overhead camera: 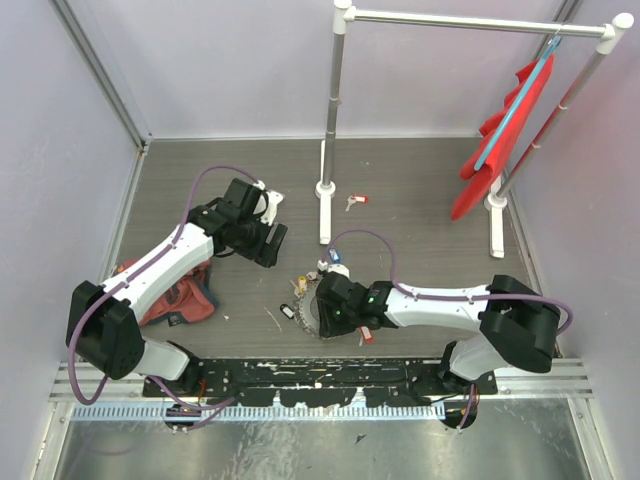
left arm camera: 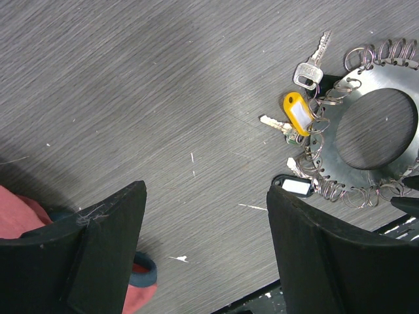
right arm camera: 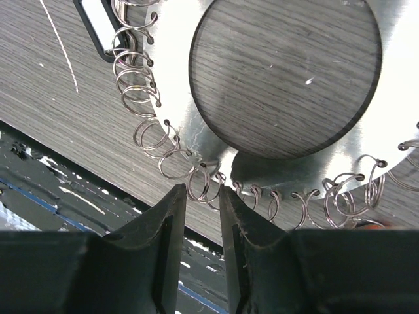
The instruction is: Put the keys on the keyring
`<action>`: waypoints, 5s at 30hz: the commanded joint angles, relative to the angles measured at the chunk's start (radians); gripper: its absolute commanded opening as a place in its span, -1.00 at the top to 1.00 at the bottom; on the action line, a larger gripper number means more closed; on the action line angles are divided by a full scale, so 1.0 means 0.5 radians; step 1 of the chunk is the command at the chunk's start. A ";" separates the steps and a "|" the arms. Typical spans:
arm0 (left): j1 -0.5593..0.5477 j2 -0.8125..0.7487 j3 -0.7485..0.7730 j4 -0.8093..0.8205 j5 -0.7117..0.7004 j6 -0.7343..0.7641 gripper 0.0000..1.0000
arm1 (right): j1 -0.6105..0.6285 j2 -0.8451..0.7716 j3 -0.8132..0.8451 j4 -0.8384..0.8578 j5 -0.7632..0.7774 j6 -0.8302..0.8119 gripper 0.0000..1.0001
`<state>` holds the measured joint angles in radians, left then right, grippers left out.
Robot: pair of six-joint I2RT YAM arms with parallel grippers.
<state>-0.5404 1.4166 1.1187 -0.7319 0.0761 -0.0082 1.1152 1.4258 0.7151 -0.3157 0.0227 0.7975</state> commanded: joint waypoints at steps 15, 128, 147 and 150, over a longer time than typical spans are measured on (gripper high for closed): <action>-0.005 -0.006 0.013 0.003 -0.014 0.023 -0.62 | 0.006 0.071 0.067 0.125 -0.014 0.034 0.50; -1.324 0.482 -0.243 0.886 0.023 -0.518 0.05 | -1.279 -1.282 -0.685 -0.126 -0.585 -0.067 0.39; -1.343 0.580 -0.213 0.895 -0.034 -0.499 0.29 | -1.282 -1.275 -0.679 -0.125 -0.595 -0.086 0.39; -1.343 0.579 -0.210 0.907 -0.035 -0.496 0.34 | -1.282 -1.280 -0.682 -0.125 -0.595 -0.087 0.39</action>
<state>-1.2072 1.6974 0.9764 -0.2962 0.0689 -0.2630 0.4801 0.8021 0.3756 -0.3901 -0.2615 0.7650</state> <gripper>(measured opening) 0.346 0.303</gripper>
